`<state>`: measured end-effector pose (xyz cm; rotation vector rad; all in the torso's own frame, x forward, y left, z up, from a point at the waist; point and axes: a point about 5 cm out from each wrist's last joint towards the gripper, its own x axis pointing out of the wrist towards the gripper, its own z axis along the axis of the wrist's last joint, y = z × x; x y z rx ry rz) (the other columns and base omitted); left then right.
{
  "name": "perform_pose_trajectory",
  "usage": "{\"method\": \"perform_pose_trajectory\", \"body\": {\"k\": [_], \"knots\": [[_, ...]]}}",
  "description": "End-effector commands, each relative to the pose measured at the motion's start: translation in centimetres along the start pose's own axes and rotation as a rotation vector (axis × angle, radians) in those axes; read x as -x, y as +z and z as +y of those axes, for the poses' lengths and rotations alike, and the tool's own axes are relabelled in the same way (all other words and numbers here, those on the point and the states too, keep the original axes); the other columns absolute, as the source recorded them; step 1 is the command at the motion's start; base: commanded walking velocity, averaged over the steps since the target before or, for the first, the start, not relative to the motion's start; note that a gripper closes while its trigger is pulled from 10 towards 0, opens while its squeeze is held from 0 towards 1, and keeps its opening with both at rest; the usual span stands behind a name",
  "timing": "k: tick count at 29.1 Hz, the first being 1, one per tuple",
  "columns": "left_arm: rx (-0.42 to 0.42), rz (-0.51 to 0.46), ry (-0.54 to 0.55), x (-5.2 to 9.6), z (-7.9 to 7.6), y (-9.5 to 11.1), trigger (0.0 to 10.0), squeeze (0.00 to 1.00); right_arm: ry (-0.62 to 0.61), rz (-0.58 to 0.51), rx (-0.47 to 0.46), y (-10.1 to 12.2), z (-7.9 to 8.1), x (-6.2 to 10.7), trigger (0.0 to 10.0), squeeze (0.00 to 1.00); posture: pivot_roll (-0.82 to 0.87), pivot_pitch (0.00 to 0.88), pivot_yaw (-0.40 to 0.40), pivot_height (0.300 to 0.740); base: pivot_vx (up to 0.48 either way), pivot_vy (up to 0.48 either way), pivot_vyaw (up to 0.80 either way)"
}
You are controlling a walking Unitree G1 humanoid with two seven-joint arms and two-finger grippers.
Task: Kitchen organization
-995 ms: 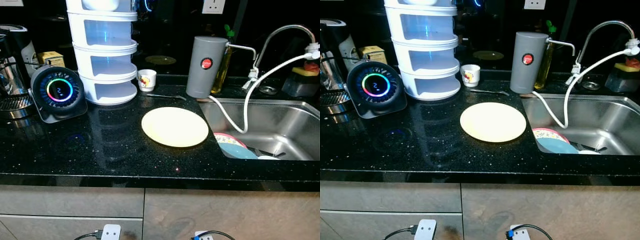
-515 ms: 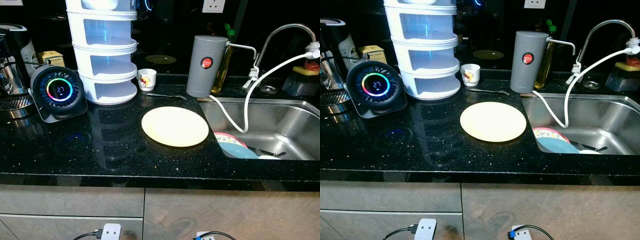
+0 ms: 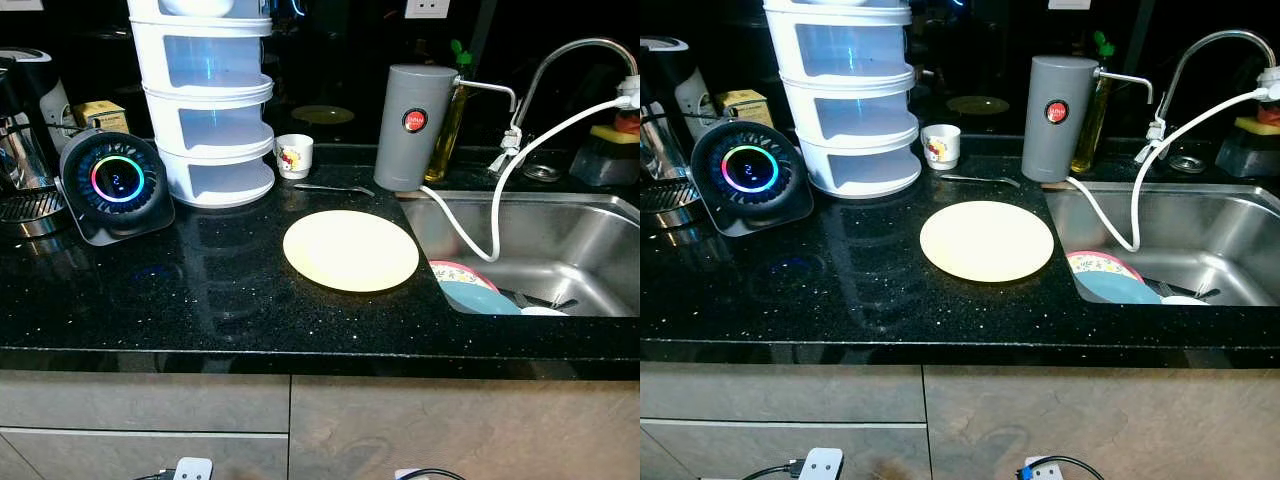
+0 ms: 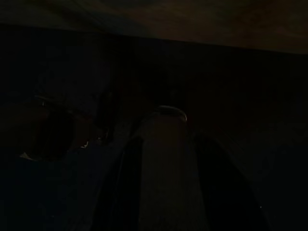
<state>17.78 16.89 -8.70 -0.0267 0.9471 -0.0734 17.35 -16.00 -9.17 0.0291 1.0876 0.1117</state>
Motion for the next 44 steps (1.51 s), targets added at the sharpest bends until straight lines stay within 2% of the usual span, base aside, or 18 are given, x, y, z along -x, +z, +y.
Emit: {"method": "perform_pose_trajectory", "body": {"k": [1,28,29,33,34,35,41,44], "knots": [[0.008,0.007,0.003,0.1,0.2,-0.4,10.0,0.0,-0.002,0.01,0.004,-0.2,-0.1,0.0,10.0,0.0,0.04,0.036,-0.032,0.74,0.0,0.0,0.0],[-0.011,-0.003,-0.019,0.0,-0.2,0.1,10.0,0.0,0.014,-0.002,0.031,0.7,0.3,-0.1,10.0,0.0,0.05,0.032,-0.034,0.74,0.0,0.0,0.0],[-0.011,-0.033,-0.025,-0.2,-0.3,1.2,10.0,0.0,0.027,-0.047,0.033,2.2,0.7,-0.2,10.0,0.0,0.05,0.032,-0.034,0.74,0.0,0.0,0.0],[-0.01,-0.074,-0.035,-0.4,-0.5,2.6,10.0,0.0,0.034,-0.094,0.028,3.7,1.1,-0.2,10.0,0.0,0.04,0.031,-0.034,0.74,0.0,0.0,0.0],[-0.005,-0.111,-0.041,-0.6,-0.8,3.8,10.0,0.0,0.042,-0.132,0.008,4.9,1.4,-0.2,10.0,0.0,0.05,0.031,-0.036,0.74,0.0,0.0,0.0],[-0.003,-0.124,-0.042,-0.6,-0.9,4.2,10.0,0.0,0.046,-0.145,0.0,5.2,1.5,-0.2,10.0,0.0,0.05,0.031,-0.036,0.74,0.0,0.0,0.0],[0.001,-0.159,-0.04,-0.7,-0.8,5.4,10.0,0.0,0.052,-0.195,-0.008,6.4,1.7,-0.1,10.0,0.0,0.05,0.027,-0.043,0.74,0.0,0.0,0.0],[0.002,-0.153,-0.031,-0.6,-0.4,5.1,10.0,0.0,0.048,-0.202,-0.008,6.2,1.5,-0.1,10.0,0.0,0.05,0.023,-0.043,0.74,0.0,0.0,0.0]]}}
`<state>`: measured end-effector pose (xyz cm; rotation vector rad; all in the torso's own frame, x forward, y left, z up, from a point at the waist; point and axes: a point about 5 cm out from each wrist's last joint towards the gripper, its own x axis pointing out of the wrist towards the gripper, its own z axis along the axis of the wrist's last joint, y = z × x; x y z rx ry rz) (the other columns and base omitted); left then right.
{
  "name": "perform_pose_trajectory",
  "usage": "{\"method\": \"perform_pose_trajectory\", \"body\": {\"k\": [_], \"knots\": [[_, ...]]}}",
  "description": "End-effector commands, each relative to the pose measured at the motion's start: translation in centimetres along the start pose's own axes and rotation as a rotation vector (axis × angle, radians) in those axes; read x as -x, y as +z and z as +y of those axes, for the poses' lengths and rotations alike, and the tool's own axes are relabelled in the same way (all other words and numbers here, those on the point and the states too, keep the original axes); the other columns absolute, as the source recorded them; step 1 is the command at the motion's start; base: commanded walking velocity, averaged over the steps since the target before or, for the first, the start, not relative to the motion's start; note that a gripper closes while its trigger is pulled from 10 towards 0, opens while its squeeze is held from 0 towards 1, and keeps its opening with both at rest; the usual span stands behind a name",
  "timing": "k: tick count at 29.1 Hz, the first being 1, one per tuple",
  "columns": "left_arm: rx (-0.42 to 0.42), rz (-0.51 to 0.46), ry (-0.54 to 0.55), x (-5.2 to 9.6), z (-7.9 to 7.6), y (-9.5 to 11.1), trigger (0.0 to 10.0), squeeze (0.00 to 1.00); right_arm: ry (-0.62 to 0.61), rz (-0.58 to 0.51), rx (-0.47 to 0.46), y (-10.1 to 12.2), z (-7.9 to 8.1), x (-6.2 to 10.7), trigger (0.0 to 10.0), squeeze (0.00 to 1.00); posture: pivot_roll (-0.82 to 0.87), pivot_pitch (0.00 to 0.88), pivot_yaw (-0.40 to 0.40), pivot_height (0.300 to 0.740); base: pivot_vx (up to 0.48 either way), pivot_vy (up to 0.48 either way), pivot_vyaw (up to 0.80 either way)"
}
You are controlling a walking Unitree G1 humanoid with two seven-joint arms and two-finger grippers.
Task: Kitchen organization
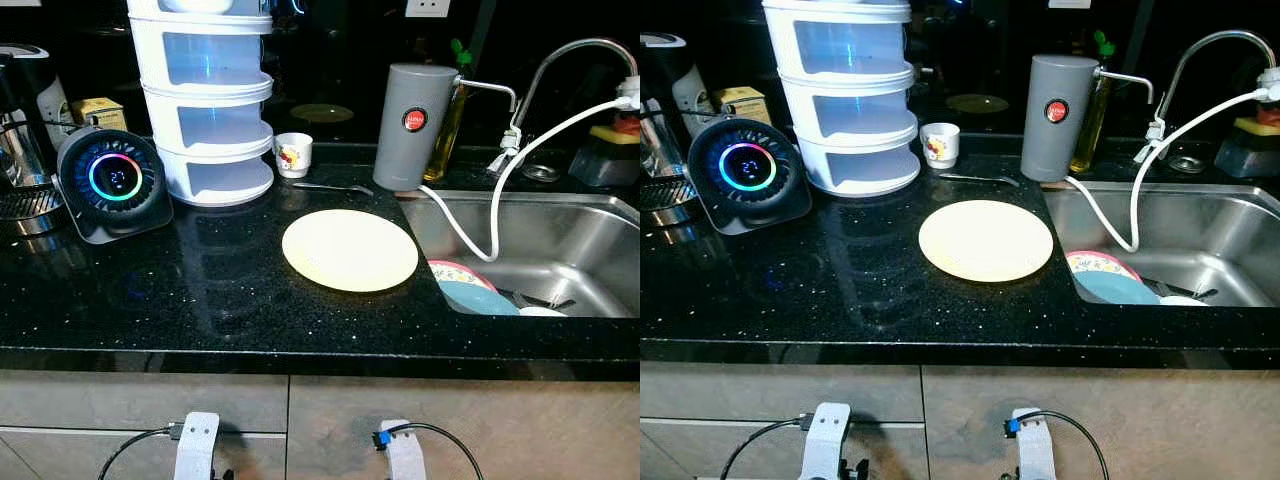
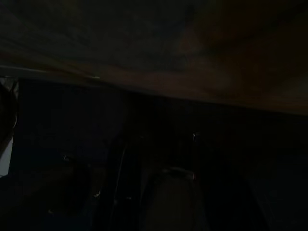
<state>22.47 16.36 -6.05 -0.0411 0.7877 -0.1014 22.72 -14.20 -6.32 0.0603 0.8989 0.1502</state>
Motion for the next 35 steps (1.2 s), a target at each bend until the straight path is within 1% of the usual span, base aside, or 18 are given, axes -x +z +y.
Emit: {"method": "perform_pose_trajectory", "body": {"k": [1,4,5,6,8,9,10,15,18,21,23,25,26,27,29,30,32,35], "knots": [[0.007,0.01,0.002,0.1,0.1,-0.4,10.0,0.0,-0.001,-0.014,-0.012,0.0,-0.2,0.0,10.0,0.0,0.05,0.023,-0.043,0.74,0.0,0.0,0.0],[0.006,0.03,0.007,0.3,0.2,-1.1,10.0,0.0,-0.014,0.011,-0.01,-0.7,-0.5,0.2,10.0,0.0,0.05,0.022,-0.042,0.74,0.0,0.0,0.0],[0.005,0.043,0.008,0.5,0.3,-1.6,10.0,0.0,-0.02,0.031,-0.001,-1.2,-0.6,0.3,10.0,0.0,0.04,0.021,-0.04,0.74,0.0,0.0,0.0],[0.005,0.072,0.01,0.8,0.4,-2.7,10.0,0.0,-0.031,0.076,0.02,-2.5,-1.0,0.5,10.0,0.0,0.04,0.019,-0.039,0.74,0.0,0.0,0.0],[0.004,0.082,0.011,0.9,0.4,-3.1,10.0,0.0,-0.034,0.092,0.026,-2.9,-1.2,0.6,10.0,0.0,0.04,0.019,-0.039,0.74,0.0,0.0,0.0],[0.004,0.095,0.011,1.1,0.4,-3.6,10.0,0.0,-0.037,0.11,0.03,-3.5,-1.3,0.8,10.0,0.0,0.04,0.018,-0.039,0.74,0.0,0.0,0.0],[0.005,0.119,0.01,1.4,0.4,-4.5,10.0,0.0,-0.046,0.137,0.032,-4.5,-1.7,1.0,10.0,0.0,0.04,0.018,-0.039,0.74,0.0,0.0,0.0],[0.008,0.135,0.009,1.7,0.4,-5.3,10.0,0.0,-0.051,0.156,0.026,-5.5,-1.9,1.3,10.0,0.0,0.04,0.017,-0.039,0.74,0.0,0.0,0.0],[0.008,0.136,0.008,1.7,0.4,-5.4,10.0,0.0,-0.05,0.157,0.023,-5.6,-1.9,1.3,10.0,0.0,0.04,0.017,-0.039,0.74,0.0,0.0,0.0],[0.008,0.119,0.005,1.5,0.3,-4.7,10.0,0.0,-0.043,0.134,0.023,-4.7,-1.4,1.0,10.0,0.0,0.05,0.01,-0.037,0.74,0.0,0.0,0.0],[0.002,0.068,-0.007,0.6,0.0,-2.4,10.0,0.0,-0.019,0.061,0.018,-2.0,-0.5,0.3,10.0,0.0,0.04,0.009,-0.035,0.74,0.0,0.0,0.0],[0.001,0.06,-0.008,0.5,0.0,-2.0,10.0,0.0,-0.016,0.05,0.016,-1.5,-0.4,0.2,10.0,0.0,0.04,0.009,-0.035,0.74,0.0,0.0,0.0],[0.001,0.035,-0.012,0.2,-0.1,-0.9,10.0,0.0,-0.01,0.015,0.01,-0.2,0.0,0.0,10.0,0.0,0.04,0.007,-0.035,0.74,0.0,0.0,0.0],[0.001,0.035,-0.012,0.2,-0.1,-0.9,10.0,0.0,-0.01,0.015,0.01,-0.2,0.0,0.0,10.0,0.0,0.04,0.007,-0.035,0.74,0.0,0.0,0.0],[0.004,-0.003,-0.015,-0.2,-0.1,0.8,10.0,0.0,0.002,-0.031,0.004,1.4,0.5,-0.2,10.0,0.0,0.04,0.009,-0.037,0.74,0.0,0.0,0.0],[0.004,-0.003,-0.015,-0.2,-0.1,0.8,10.0,0.0,0.002,-0.031,0.004,1.4,0.5,-0.2,10.0,0.0,0.04,0.009,-0.037,0.74,0.0,0.0,0.0],[0.009,-0.02,-0.015,-0.3,0.0,1.5,10.0,0.0,0.007,-0.051,0.0,2.2,0.7,-0.3,10.0,0.0,0.04,0.01,-0.039,0.74,0.0,0.0,0.0],[0.011,-0.025,-0.013,-0.4,0.1,1.8,10.0,0.0,0.008,-0.056,0.001,2.4,0.8,-0.3,10.0,0.0,0.05,0.012,-0.041,0.74,0.0,0.0,0.0]]}}
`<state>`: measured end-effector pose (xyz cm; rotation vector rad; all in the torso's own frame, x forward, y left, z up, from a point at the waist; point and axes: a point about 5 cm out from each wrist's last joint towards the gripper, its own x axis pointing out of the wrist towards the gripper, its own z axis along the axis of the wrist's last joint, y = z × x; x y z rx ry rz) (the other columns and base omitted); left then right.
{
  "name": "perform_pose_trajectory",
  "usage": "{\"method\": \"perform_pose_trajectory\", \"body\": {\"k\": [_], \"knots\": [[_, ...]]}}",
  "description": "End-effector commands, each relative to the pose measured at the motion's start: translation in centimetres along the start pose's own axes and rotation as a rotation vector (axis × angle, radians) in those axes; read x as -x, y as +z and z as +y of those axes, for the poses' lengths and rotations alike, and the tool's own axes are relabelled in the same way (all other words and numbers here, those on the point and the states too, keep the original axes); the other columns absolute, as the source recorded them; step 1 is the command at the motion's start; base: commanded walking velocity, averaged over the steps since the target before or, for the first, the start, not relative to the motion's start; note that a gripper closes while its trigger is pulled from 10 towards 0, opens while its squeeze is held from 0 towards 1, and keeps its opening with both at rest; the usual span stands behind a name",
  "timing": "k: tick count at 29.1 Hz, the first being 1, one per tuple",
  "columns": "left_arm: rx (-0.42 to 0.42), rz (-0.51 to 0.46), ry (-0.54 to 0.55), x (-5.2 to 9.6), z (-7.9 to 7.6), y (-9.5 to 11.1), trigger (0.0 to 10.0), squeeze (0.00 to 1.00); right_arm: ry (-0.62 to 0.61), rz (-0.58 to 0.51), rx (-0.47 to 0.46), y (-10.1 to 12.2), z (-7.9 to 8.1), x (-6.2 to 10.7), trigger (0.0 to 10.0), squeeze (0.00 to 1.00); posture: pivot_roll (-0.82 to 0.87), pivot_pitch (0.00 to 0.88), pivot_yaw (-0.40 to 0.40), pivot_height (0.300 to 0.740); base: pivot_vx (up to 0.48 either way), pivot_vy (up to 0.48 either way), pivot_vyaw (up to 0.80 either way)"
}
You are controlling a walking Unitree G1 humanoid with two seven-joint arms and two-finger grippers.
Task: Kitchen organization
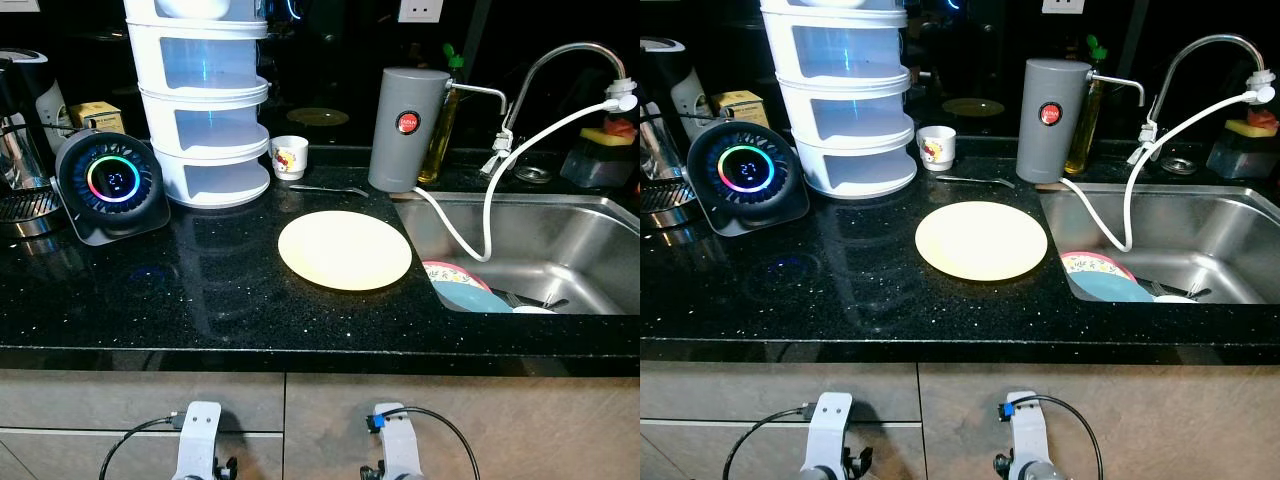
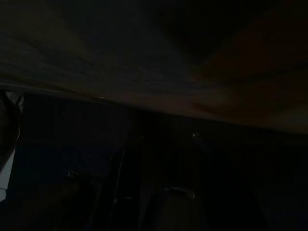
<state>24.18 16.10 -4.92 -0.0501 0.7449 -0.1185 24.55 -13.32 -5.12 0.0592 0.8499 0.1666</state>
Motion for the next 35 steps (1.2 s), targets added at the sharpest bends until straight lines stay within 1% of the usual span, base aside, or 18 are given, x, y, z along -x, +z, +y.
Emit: {"method": "perform_pose_trajectory", "body": {"k": [1,3,5,6,8,13,16,19,20,22,23,24,25,27,28,29,32,35], "knots": [[0.011,0.02,0.009,0.1,0.5,-0.3,10.0,0.0,-0.006,-0.004,-0.008,0.1,0.0,0.0,10.0,0.0,0.05,0.012,-0.041,0.74,0.0,0.0,0.0],[0.013,0.037,0.015,0.3,0.7,-0.9,10.0,0.0,-0.009,0.016,-0.001,-0.6,-0.2,0.1,10.0,0.0,0.05,0.016,-0.045,0.74,0.0,0.0,0.0],[0.016,0.083,0.028,0.8,1.1,-2.6,10.0,0.0,-0.015,0.059,0.008,-2.2,-0.6,0.4,10.0,0.0,0.05,0.016,-0.045,0.74,0.0,0.0,0.0],[0.016,0.083,0.028,0.8,1.1,-2.6,10.0,0.0,-0.015,0.059,0.008,-2.2,-0.6,0.4,10.0,0.0,0.05,0.016,-0.045,0.74,0.0,0.0,0.0],[0.019,0.117,0.031,1.3,1.3,-4.0,10.0,0.0,-0.026,0.096,0.012,-3.6,-1.0,0.7,10.0,0.0,0.05,0.024,-0.049,0.74,0.0,0.0,0.0],[0.023,0.166,0.029,2.2,1.1,-6.3,10.0,0.0,-0.043,0.151,0.021,-5.7,-1.8,1.4,10.0,0.0,0.05,0.027,-0.05,0.74,0.0,0.0,0.0],[0.025,0.169,0.028,2.2,1.0,-6.5,10.0,0.0,-0.045,0.152,0.019,-5.8,-1.9,1.4,10.0,0.0,0.05,0.031,-0.053,0.74,0.0,0.0,0.0],[0.026,0.156,0.027,1.9,0.9,-5.8,10.0,0.0,-0.041,0.137,0.018,-5.1,-1.8,1.2,10.0,0.0,0.05,0.032,-0.055,0.74,0.0,0.0,0.0],[0.023,0.136,0.024,1.6,0.9,-5.0,10.0,0.0,-0.034,0.115,0.021,-4.2,-1.5,0.9,10.0,0.0,0.05,0.032,-0.055,0.74,0.0,0.0,0.0],[0.022,0.131,0.023,1.5,0.9,-4.8,10.0,0.0,-0.032,0.11,0.022,-4.0,-1.4,0.9,10.0,0.0,0.05,0.032,-0.055,0.74,0.0,0.0,0.0],[0.021,0.105,0.022,1.2,0.9,-3.9,10.0,0.0,-0.023,0.082,0.019,-3.0,-1.1,0.6,10.0,0.0,0.05,0.032,-0.055,0.74,0.0,0.0,0.0],[0.021,0.105,0.022,1.2,0.9,-3.9,10.0,0.0,-0.023,0.082,0.019,-3.0,-1.1,0.6,10.0,0.0,0.05,0.032,-0.055,0.74,0.0,0.0,0.0],[0.022,0.079,0.021,0.9,0.9,-2.9,10.0,0.0,-0.014,0.054,0.022,-1.9,-0.8,0.4,10.0,0.0,0.05,0.032,-0.055,0.74,0.0,0.0,0.0],[0.021,0.07,0.021,0.8,1.0,-2.5,10.0,0.0,-0.01,0.043,0.023,-1.5,-0.6,0.3,10.0,0.0,0.05,0.032,-0.055,0.74,0.0,0.0,0.0],[0.02,0.04,0.02,0.5,1.0,-1.3,10.0,0.0,0.002,0.004,0.018,-0.1,-0.2,0.0,10.0,0.0,0.05,0.027,-0.054,0.74,0.0,0.0,0.0],[0.02,0.04,0.02,0.5,1.0,-1.3,10.0,0.0,0.002,0.004,0.018,-0.1,-0.2,0.0,10.0,0.0,0.05,0.027,-0.054,0.74,0.0,0.0,0.0],[0.02,0.006,0.022,0.1,1.1,0.2,10.0,0.0,0.015,-0.042,0.006,1.5,0.4,-0.2,10.0,0.0,0.05,0.027,-0.054,0.74,0.0,0.0,0.0],[0.019,-0.004,0.023,0.0,1.2,0.7,10.0,0.0,0.021,-0.058,0.003,1.9,0.6,-0.2,10.0,0.0,0.05,0.024,-0.054,0.74,0.0,0.0,0.0]]}}
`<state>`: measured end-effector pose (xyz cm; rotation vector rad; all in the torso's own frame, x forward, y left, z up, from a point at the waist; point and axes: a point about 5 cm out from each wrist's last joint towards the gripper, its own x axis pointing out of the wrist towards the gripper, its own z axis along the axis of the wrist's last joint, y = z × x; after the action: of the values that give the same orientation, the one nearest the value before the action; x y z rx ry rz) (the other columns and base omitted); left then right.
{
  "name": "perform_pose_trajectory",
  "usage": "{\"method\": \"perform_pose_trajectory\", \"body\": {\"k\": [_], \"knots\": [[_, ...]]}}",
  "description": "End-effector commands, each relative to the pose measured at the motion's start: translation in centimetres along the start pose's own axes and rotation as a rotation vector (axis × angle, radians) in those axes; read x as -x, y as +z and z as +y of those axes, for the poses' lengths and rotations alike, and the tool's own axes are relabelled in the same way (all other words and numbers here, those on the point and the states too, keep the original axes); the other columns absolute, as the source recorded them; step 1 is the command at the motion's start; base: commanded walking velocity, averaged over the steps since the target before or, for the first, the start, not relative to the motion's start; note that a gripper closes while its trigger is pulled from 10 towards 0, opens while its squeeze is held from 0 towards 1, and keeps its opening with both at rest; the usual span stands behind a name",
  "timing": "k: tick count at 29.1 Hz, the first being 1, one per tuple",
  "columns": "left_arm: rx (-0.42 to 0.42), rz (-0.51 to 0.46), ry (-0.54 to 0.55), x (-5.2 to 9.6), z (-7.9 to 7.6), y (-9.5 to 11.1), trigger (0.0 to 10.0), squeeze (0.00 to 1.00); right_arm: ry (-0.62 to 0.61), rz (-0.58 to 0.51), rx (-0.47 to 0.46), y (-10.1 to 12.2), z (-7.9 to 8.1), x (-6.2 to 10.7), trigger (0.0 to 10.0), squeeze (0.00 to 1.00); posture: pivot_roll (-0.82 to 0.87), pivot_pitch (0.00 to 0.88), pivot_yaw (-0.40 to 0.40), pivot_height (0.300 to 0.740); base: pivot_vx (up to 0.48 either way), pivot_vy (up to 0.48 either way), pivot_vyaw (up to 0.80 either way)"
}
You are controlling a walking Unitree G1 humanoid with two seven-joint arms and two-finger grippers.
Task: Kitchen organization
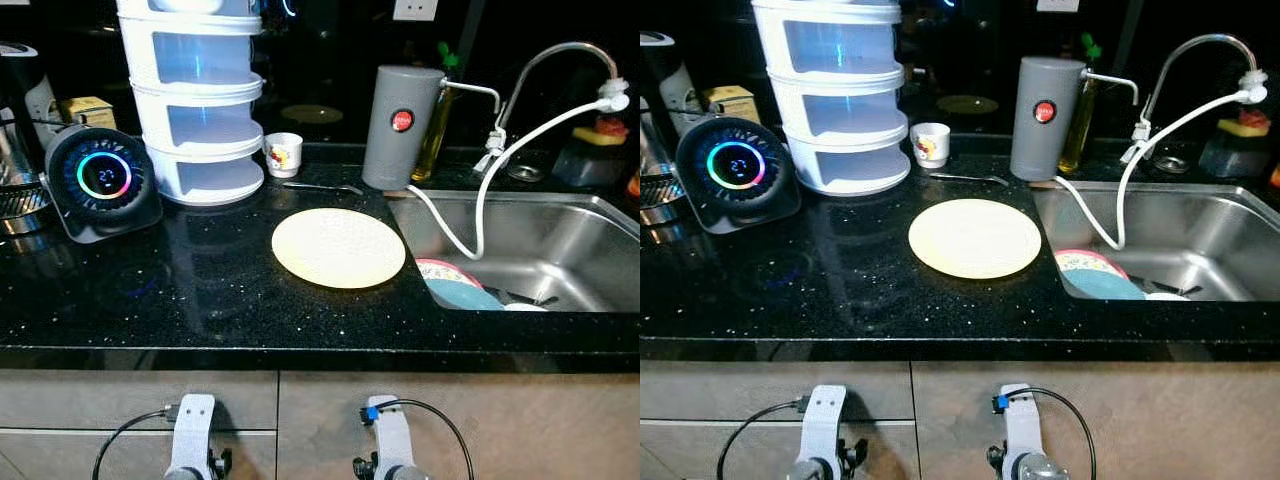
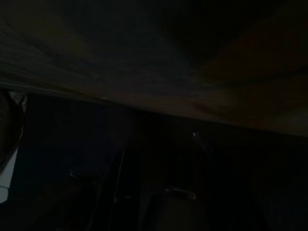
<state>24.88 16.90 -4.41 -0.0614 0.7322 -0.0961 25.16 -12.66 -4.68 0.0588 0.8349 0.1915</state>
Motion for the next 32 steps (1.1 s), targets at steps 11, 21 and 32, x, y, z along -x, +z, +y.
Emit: {"method": "perform_pose_trajectory", "body": {"k": [11,21,32], "knots": [[-0.003,0.129,0.012,1.5,0.6,-4.9,10.0,0.0,-0.04,0.1,0.017,-4.2,-1.4,0.9,10.0,0.0,0.05,0.035,-0.05,0.74,0.0,0.0,0.0],[0.008,0.196,0.012,2.5,-0.1,-7.8,10.0,0.0,-0.074,0.181,0.023,-7.2,-2.6,2.0,10.0,0.0,0.05,0.042,-0.051,0.74,0.0,0.0,0.0],[0.014,0.164,0.023,2.4,-0.5,-7.7,10.0,0.0,-0.081,0.182,0.026,-7.5,-2.5,2.0,10.0,0.0,0.05,0.049,-0.053,0.74,0.0,0.0,0.0]]}}
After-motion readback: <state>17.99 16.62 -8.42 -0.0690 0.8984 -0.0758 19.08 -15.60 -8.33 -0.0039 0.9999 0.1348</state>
